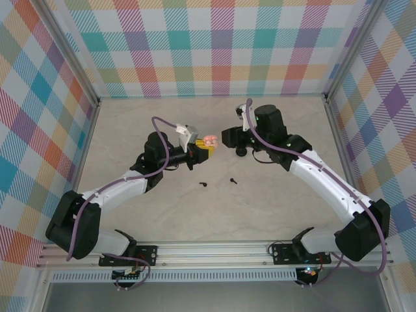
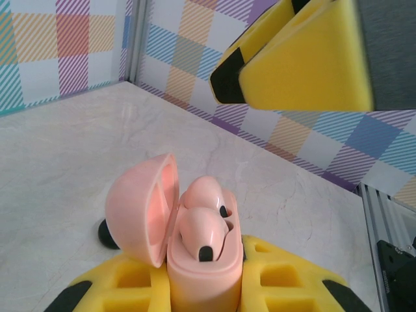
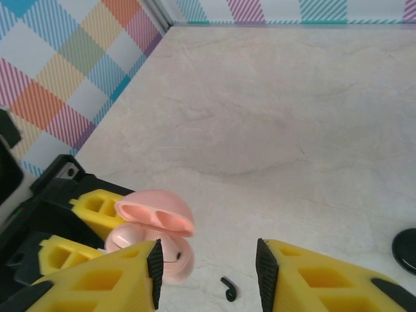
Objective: Insert wireless bluetooth earbuds into charging case
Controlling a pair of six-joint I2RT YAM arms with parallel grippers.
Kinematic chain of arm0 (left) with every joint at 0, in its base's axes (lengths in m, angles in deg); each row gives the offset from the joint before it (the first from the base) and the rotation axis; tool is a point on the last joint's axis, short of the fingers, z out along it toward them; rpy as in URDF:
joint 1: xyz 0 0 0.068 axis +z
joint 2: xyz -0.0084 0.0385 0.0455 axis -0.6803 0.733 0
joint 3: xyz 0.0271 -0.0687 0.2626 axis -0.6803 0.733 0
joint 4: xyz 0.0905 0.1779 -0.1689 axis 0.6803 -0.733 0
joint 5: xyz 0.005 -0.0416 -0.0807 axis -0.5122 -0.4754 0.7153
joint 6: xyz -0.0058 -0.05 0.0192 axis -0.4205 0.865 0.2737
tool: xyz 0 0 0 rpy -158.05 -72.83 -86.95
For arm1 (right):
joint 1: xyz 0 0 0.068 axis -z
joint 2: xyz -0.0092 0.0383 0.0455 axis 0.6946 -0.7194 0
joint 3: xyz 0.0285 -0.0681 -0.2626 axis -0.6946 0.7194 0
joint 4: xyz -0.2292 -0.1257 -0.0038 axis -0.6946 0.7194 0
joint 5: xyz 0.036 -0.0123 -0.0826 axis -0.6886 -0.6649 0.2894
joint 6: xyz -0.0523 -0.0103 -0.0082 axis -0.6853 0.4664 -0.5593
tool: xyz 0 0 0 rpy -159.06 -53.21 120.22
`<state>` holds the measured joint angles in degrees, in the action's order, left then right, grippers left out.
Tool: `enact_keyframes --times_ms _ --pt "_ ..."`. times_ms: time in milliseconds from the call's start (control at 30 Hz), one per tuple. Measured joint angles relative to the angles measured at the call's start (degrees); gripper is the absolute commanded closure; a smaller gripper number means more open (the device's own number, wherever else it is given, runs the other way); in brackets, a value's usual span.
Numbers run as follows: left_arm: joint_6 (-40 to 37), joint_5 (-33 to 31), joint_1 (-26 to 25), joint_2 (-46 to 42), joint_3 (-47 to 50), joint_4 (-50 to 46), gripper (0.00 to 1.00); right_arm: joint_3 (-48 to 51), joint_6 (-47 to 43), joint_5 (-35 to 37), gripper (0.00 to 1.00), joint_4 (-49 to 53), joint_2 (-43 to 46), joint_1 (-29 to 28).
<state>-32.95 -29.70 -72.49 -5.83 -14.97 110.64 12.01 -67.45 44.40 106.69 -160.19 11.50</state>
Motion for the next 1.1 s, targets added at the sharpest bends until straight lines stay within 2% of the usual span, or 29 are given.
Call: enact_keyframes --times_ms 133,333,700,1100 --pt "-0.39 1.33 0.00 -0.55 0.00 -0.50 0.94 0.00 0.26 -0.70 0.64 1.53 -0.02 3.19" --pt "-0.37 4.74 0.00 -1.64 -0.15 -0.52 0.94 0.00 0.04 -6.67 0.70 2.43 -1.92 7.23" --pt "-0.44 9.86 -1.05 -1.64 -2.80 -0.79 0.94 -0.63 -0.85 -21.31 0.79 2.99 -8.59 7.56" --pt "-0.37 12.37 -1.49 -0.63 -3.87 -0.85 0.94 -0.87 -1.33 -27.10 0.80 2.27 -8.81 7.56"
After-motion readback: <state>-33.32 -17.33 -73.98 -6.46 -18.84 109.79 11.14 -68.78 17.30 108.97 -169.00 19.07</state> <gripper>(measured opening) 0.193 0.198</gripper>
